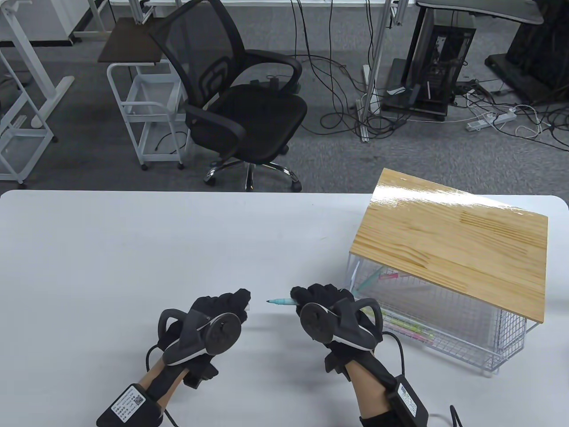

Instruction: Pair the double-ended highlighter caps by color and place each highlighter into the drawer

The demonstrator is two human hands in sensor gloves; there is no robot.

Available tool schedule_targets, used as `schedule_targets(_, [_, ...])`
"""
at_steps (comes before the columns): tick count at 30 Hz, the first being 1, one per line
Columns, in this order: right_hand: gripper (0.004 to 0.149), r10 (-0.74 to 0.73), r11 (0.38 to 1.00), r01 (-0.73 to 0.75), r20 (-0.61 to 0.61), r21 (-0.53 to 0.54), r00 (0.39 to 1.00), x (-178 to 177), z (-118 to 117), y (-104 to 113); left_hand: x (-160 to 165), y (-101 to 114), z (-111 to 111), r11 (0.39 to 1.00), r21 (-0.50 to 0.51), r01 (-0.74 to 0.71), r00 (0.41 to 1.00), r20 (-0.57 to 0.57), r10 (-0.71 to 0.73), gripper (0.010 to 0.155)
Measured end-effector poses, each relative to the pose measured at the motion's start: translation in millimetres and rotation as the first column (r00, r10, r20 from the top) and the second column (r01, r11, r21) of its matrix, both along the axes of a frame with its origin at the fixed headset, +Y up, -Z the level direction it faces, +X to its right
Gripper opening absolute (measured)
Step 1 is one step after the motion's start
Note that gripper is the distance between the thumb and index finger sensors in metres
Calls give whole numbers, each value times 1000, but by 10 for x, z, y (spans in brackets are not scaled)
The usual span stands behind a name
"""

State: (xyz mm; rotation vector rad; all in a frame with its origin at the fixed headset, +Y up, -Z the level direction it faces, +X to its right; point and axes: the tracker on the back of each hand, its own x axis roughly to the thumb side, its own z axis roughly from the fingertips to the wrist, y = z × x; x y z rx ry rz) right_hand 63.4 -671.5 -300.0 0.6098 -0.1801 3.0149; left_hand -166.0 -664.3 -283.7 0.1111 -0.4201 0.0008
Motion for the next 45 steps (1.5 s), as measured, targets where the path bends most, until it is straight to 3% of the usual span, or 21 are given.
schedule_targets(19, [46, 15, 1000, -15, -93, 0, 996, -237, 108, 6, 70, -43, 60, 1000, 22, -6, 999, 48, 5, 51])
schedule_targets(39, [45, 85, 996, -81, -115, 34, 990, -301, 155, 17, 107, -55, 121, 990, 124, -73, 994, 86, 62, 50])
schedule_targets(45, [45, 111, 993, -105, -127, 52, 986, -337, 180, 11, 76, -75, 95, 989, 76, -128, 988, 91, 121, 50])
